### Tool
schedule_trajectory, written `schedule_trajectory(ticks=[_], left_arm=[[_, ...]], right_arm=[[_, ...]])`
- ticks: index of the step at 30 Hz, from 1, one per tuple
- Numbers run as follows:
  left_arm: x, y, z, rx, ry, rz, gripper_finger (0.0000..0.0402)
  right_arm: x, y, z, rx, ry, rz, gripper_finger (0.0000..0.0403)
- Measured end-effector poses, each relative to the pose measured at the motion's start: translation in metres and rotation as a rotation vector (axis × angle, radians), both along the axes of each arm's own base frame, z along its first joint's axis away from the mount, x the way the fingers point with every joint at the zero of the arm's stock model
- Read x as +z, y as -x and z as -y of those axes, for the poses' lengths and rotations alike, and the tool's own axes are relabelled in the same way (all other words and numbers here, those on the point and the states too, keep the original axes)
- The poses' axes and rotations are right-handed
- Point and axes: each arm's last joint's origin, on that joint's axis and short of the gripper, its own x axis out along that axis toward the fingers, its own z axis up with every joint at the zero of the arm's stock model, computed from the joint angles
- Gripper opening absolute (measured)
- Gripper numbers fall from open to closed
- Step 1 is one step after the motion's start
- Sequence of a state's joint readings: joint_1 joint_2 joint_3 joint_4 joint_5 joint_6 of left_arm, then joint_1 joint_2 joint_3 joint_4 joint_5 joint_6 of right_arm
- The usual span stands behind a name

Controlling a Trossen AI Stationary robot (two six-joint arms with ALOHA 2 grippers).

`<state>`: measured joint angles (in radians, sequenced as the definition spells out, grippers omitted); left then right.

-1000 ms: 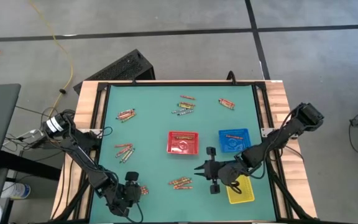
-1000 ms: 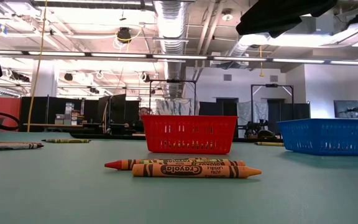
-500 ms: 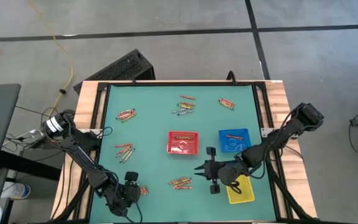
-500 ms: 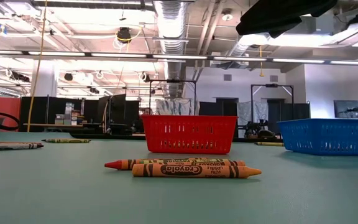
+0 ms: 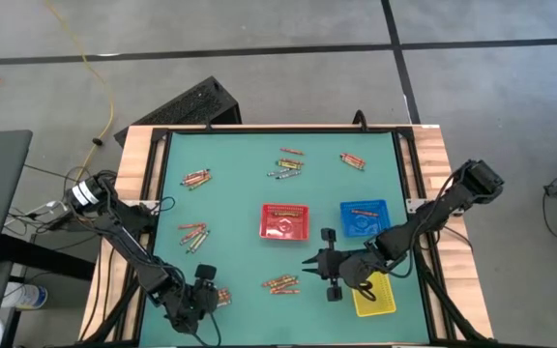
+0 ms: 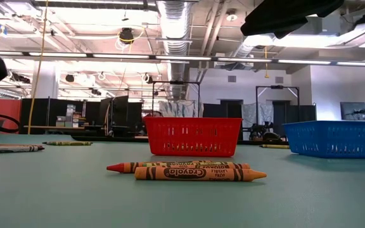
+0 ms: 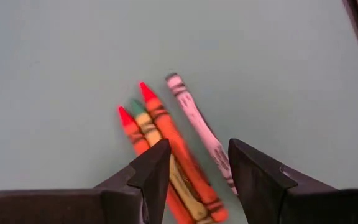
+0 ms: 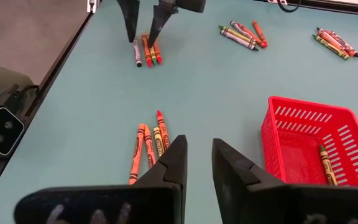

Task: Sort crayons
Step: Put the black crayon into the yellow basket

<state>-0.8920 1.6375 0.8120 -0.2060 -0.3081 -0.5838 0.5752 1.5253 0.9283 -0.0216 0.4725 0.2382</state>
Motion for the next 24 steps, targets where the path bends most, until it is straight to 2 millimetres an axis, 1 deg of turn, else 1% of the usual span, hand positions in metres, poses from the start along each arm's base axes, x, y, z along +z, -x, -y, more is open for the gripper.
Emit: schedule_trajectory(ticks=[4, 6, 13, 16, 19, 21, 24], left_arm=[[-0.002, -0.003, -0.008, 0.033, -0.041, -0.018, 0.0153], [0.001, -0.005, -0.009, 0.036, -0.034, -0.004, 0.0153], [0.027, -0.005, -0.005, -0.008, 0.058, 0.123, 0.0153], [0.034, -0.003, 0.001, -0.022, 0.109, 0.166, 0.0153], [0.028, -0.003, 0.01, -0.027, 0.155, 0.168, 0.0153], [0.018, -0.002, 0.016, -0.026, 0.16, 0.146, 0.0153], [0.006, -0.002, 0.02, 0.01, 0.15, 0.126, 0.0153]], right_arm=[[0.0, 0.0, 0.0, 0.0, 0.0, 0.0, 0.0067], [0.0, 0.0, 0.0, 0.0, 0.0, 0.0, 0.0067], [0.0, 0.0, 0.0, 0.001, -0.003, 0.004, 0.0067], [0.001, -0.001, 0.0, 0.0, -0.007, 0.01, 0.0067], [0.002, -0.001, -0.001, 0.001, -0.015, 0.021, 0.0067], [0.002, -0.001, -0.002, -0.006, -0.031, 0.023, 0.0067], [0.002, -0.001, -0.002, -0.008, -0.035, 0.024, 0.0067]])
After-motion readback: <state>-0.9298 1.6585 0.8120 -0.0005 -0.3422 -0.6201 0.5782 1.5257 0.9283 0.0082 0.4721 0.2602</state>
